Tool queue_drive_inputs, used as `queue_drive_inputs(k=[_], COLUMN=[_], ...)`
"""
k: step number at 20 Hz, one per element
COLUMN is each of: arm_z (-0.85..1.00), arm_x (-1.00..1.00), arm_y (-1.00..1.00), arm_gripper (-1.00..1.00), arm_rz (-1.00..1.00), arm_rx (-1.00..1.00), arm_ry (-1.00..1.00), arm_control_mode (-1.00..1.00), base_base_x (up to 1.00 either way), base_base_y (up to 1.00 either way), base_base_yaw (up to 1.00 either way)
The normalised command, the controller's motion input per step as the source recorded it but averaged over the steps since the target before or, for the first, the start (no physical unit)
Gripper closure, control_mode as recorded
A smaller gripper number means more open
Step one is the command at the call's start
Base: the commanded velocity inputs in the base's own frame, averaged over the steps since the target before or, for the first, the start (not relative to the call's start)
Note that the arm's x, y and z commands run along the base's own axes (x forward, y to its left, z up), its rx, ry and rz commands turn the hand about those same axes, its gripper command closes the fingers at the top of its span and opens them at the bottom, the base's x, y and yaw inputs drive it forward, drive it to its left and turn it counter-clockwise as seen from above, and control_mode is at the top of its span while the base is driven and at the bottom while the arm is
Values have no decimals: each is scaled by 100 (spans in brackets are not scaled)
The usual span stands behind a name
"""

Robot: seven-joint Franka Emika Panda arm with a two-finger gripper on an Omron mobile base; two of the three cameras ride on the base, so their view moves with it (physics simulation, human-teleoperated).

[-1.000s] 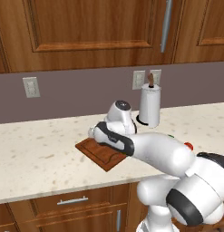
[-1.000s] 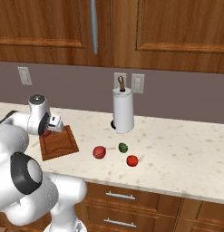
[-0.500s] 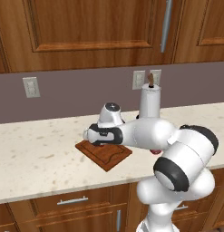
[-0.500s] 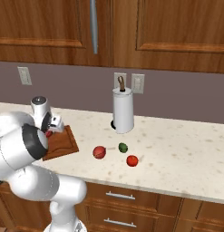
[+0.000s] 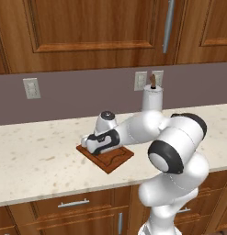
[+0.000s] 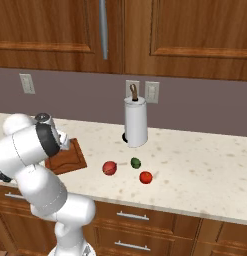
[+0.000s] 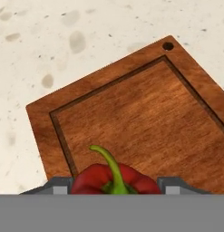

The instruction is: Place the avocado, onion, tomato, and bell pepper on the cutting board.

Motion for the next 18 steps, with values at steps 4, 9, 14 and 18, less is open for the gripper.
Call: queue_drive_inputs(k=[4, 9, 14, 18], arm_z=[-27, -28, -6, 0], arm_x=[26, 10, 1, 0], arm_y=[0, 2, 0, 0], arm_gripper=[100, -100, -100, -100], arm_rz=[0, 0, 0, 0], arm_rx=[0, 0, 0, 0], arm_ry=[4, 4, 1, 0], arm_control_mode=[-100, -100, -100, -100], base_base_x=[0, 0, 0, 0], base_base_y=[0, 0, 0, 0], base_base_yaw=[0, 0, 0, 0])
